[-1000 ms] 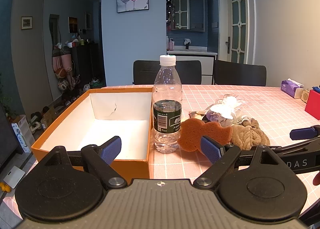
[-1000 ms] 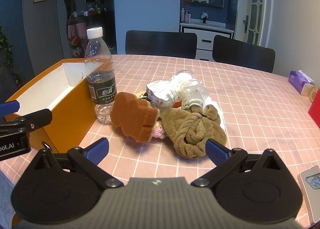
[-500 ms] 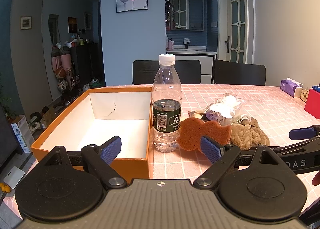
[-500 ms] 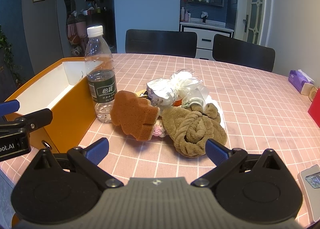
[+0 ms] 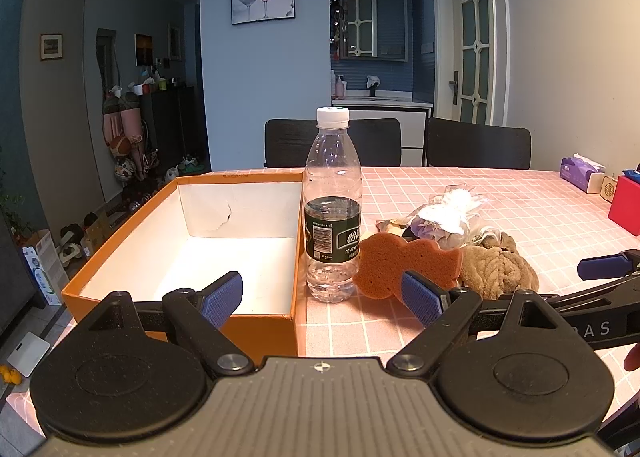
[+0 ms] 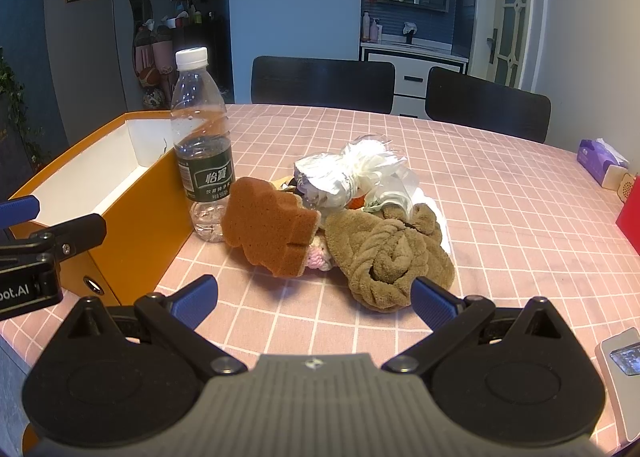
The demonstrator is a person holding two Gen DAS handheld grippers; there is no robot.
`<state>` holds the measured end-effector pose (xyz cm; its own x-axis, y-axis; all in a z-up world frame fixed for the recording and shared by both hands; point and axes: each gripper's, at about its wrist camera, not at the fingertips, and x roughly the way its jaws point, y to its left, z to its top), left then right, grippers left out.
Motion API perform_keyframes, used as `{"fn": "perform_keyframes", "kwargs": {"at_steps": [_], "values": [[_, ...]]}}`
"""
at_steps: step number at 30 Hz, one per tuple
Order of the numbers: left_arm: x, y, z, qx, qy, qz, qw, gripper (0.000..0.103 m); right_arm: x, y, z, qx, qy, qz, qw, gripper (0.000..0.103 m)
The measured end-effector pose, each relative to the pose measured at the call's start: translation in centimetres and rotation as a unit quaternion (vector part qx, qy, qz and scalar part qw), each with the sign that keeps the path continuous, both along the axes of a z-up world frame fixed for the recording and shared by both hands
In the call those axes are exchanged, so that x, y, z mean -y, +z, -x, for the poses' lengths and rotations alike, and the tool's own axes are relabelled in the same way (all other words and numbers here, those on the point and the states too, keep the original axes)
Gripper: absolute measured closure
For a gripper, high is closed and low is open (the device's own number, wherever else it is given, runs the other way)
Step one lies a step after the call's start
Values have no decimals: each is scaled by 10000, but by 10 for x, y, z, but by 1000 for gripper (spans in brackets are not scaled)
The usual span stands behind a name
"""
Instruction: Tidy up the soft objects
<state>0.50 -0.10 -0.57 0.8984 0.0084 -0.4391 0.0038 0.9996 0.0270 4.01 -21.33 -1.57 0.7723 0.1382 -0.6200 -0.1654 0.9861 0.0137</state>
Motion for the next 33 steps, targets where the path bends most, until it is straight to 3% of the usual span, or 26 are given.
{"fn": "perform_keyframes", "kwargs": {"at_steps": [11,15,17,19,21,26,28,30,31,33], "values": [[6,-7,-6,-169,-37,9,9999,0,7,-6,-5,-4,6,-140,9999,2],[9,-8,-14,-203,-151,44,9997,1,16,-11,-9,206,-6,-252,9995,2],[10,-9,-19,-213,-301,177,9992,13,22,-16,-11,403,67,-310,9987,2],[12,-10,-24,-249,-464,336,9980,16,26,-20,-14,543,147,-270,9980,2],[18,-12,-29,-280,-630,422,9967,17,26,-25,-20,519,216,-109,9984,2],[39,-20,-45,-360,-1247,562,9899,32,34,-41,-39,408,338,116,9985,3],[45,-25,-54,-415,-1359,663,9876,32,37,-49,-46,372,332,231,9985,3],[49,-29,-64,-480,-1392,783,9860,25,42,-57,-55,336,252,314,9986,3],[51,-32,-70,-514,-1364,821,9859,18,45,-60,-61,301,201,337,9988,3],[56,-38,-80,-552,-1289,833,9866,15,52,-68,-71,247,128,324,9991,3]]}}
